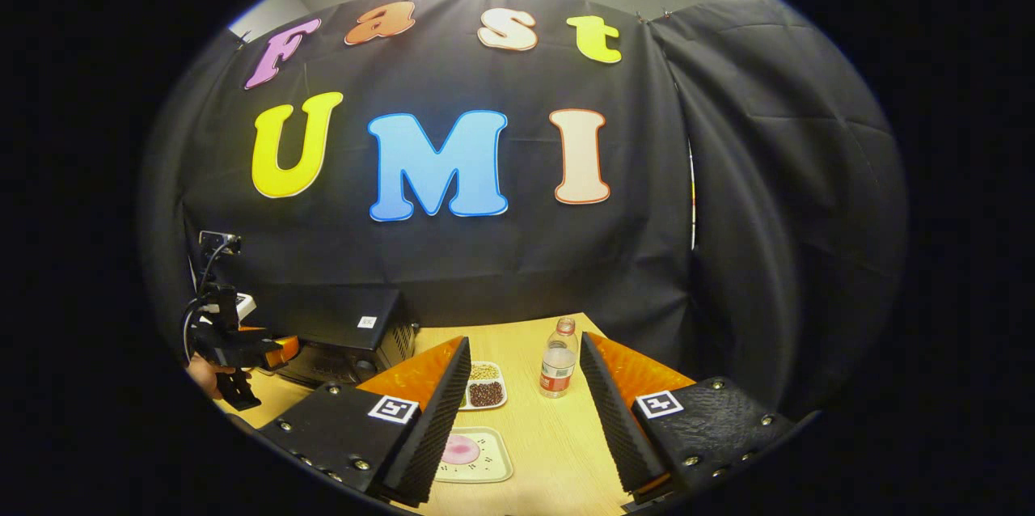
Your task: Open the electric oven with the left hand, put the food in, and close the electric oven.
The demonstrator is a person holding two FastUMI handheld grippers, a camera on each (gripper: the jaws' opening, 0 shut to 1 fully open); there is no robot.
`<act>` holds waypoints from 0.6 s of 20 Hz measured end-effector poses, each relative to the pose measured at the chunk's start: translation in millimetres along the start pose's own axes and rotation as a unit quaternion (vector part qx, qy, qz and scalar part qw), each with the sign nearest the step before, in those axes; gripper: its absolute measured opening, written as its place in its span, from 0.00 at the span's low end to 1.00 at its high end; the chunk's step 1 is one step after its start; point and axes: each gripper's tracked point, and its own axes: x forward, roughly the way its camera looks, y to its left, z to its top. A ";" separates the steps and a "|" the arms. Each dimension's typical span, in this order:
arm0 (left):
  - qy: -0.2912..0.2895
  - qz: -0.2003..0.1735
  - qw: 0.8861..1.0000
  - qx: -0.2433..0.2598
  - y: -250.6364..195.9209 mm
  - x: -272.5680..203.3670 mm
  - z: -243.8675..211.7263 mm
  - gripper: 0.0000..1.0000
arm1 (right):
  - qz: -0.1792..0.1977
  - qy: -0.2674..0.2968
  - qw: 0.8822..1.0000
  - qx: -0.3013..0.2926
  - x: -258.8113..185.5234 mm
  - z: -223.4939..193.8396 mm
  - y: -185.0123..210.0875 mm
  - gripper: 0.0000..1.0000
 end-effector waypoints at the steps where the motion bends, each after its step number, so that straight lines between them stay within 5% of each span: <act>1: 0.000 0.005 1.000 0.000 3.4 2.7 0.3 0.95 | -0.001 0.000 1.000 0.000 0.8 0.6 0.0 0.83; 12: -0.005 -0.007 1.000 0.008 0.4 -27.5 -23.6 0.97 | 0.029 -0.013 0.999 0.009 6.4 15.9 25.1 0.83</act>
